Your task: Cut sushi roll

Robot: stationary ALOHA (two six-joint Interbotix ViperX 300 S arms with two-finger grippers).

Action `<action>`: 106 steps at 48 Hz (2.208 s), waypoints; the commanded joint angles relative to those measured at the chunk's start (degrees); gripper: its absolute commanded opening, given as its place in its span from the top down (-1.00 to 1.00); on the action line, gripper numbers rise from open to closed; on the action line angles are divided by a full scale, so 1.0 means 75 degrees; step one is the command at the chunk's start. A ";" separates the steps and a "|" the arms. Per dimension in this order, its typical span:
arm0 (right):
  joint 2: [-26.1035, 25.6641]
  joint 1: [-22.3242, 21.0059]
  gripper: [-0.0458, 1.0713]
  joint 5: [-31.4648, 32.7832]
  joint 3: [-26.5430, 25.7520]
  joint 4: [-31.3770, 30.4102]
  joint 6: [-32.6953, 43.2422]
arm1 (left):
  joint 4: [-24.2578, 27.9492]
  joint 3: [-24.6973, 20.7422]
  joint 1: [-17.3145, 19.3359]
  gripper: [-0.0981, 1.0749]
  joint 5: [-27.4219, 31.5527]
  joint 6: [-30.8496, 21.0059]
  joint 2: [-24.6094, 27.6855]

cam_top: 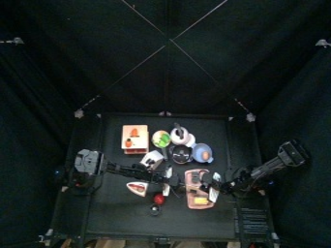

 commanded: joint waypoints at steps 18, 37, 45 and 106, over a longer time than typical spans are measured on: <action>0.0023 0.0000 0.21 0.0211 -0.0188 -0.0094 -0.0012 | 0.0035 -0.0129 -0.0059 -0.19 -0.0012 0.0059 -0.0152; 0.0176 0.0047 0.21 0.0223 -0.0199 -0.0141 -0.0012 | 0.0480 -0.0094 -0.0105 -0.19 -0.0012 0.0070 -0.0094; 0.0176 0.0047 0.21 0.0223 -0.0199 -0.0352 -0.0012 | 0.0750 -0.0094 -0.0141 -0.19 -0.0012 0.0070 -0.0082; 0.1008 0.0059 0.21 -0.0445 0.0000 0.0000 0.0023 | 0.0949 -0.0129 -0.0434 -0.19 0.0047 0.0070 0.0293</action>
